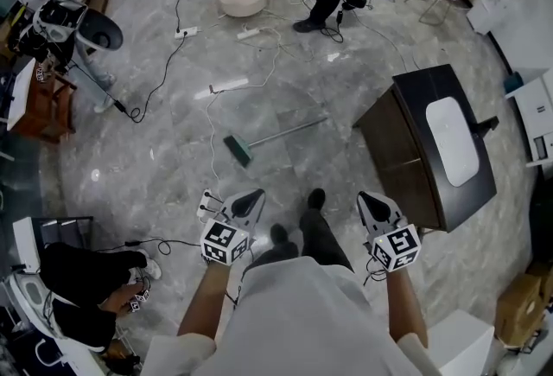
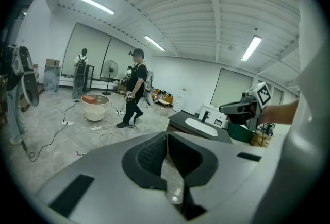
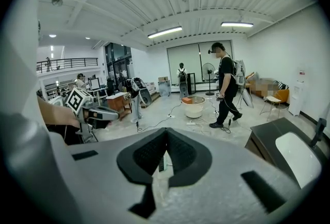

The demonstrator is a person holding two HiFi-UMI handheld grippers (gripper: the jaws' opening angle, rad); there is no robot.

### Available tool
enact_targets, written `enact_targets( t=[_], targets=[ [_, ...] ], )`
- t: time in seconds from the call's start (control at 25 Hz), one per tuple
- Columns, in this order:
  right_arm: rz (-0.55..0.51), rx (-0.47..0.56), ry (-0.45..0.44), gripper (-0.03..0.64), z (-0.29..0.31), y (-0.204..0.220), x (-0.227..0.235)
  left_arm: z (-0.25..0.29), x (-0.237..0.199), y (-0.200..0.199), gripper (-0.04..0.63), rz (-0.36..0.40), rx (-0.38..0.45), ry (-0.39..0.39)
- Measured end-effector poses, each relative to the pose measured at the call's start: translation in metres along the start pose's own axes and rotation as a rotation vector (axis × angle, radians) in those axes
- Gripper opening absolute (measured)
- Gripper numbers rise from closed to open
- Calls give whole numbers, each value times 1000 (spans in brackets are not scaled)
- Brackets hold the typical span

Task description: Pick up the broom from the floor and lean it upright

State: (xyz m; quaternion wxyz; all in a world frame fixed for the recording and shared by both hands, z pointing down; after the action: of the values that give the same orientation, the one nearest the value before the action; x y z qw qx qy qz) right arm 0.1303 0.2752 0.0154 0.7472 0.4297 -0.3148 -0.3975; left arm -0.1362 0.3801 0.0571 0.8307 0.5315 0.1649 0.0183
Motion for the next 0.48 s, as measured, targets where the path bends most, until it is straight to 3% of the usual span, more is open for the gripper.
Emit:
enact_targets(
  t=[0.28,0.48],
  targets=[
    [14,-5,-45,0,39,0,53,54,-9,-7,12,2,-35,-24],
    [49,-19,-73,0,70,3,114,121,-15,-19,12,16,-75,-21]
  ],
)
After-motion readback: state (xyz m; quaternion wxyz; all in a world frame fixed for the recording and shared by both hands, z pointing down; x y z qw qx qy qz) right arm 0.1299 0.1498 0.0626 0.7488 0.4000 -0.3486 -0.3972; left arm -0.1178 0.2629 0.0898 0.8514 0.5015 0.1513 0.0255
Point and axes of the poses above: the fingertips, and each gripper's own axes: z forward along the fingers, x to its right, y out of its underside, the point moved 5 cm from there along -z, backward along the fingers, and after that the axes turned 2 degrees about -y, right-handed, at the moved point
